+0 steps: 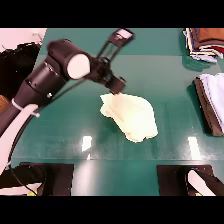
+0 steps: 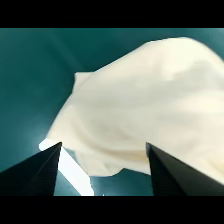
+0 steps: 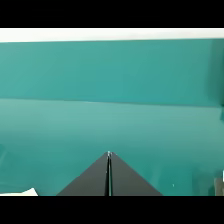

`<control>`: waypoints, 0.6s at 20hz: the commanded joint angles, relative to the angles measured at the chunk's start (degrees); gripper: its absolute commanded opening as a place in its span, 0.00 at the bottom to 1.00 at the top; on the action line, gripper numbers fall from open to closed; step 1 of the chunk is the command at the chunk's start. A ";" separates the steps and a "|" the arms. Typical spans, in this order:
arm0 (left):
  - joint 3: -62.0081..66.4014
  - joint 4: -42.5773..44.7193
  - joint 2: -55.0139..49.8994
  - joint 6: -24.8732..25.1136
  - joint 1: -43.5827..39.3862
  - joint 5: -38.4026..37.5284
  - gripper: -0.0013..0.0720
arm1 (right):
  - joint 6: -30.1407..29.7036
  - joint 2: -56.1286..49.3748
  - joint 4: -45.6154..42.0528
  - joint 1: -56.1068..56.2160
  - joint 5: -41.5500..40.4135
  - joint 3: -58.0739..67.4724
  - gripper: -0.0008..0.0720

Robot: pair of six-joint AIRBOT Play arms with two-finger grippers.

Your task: Fold the shirts.

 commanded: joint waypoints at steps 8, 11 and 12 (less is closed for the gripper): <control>-31.71 -23.71 -0.79 2.47 17.14 10.99 0.87 | 0.15 -4.11 -0.02 8.74 -0.31 -3.13 0.03; -38.29 -33.83 -0.79 8.55 17.14 17.97 0.87 | 0.15 -6.03 0.00 10.43 -0.28 -3.13 0.03; -39.34 -35.32 -0.81 8.81 17.14 20.04 0.87 | 0.17 -6.54 -0.04 10.88 -0.22 -3.13 0.03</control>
